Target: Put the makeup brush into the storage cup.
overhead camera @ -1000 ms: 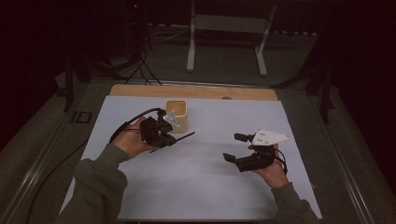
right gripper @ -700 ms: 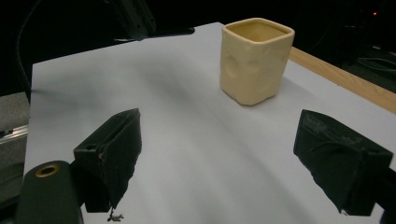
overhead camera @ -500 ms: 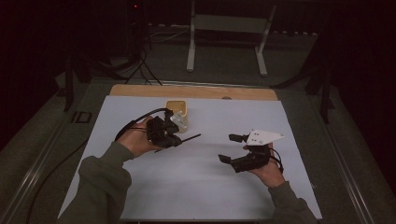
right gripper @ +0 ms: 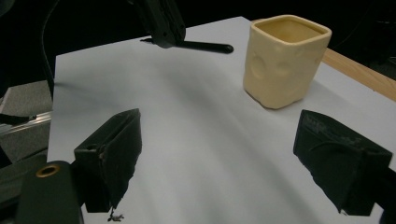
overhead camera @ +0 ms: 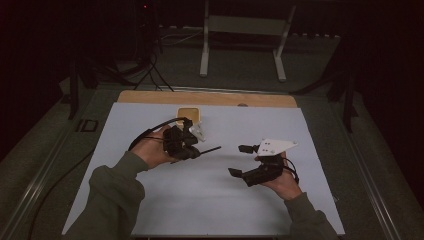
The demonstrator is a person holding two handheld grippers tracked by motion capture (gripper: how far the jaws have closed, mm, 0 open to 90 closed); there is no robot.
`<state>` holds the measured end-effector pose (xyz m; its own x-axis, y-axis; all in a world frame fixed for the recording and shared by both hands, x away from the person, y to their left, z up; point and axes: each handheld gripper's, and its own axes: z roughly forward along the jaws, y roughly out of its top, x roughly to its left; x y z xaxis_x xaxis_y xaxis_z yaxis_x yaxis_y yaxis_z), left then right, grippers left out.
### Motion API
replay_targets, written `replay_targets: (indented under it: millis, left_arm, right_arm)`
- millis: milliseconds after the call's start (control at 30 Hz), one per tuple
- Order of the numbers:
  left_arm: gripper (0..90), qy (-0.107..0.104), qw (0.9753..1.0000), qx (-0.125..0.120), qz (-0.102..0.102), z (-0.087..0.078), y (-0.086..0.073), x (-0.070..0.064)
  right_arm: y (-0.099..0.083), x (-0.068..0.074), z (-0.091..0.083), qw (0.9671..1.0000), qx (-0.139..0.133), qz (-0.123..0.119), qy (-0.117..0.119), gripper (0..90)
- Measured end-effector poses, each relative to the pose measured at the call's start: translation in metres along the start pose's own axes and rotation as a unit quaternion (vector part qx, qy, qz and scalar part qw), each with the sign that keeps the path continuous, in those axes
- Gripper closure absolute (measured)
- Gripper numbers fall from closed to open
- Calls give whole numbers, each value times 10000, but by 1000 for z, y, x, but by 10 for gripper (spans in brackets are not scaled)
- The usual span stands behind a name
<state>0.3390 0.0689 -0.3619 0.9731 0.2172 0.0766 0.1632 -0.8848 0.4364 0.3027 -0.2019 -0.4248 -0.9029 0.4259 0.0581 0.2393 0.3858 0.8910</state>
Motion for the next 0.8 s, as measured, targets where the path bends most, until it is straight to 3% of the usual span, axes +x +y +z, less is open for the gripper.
replay_targets:
  millis: [800]
  left_arm:
    - [860, -34, 9988, -54, 494, 0, 14, -15]
  right_arm:
    - [7, 2, 5, 9995, -4, -55, 306, 175]
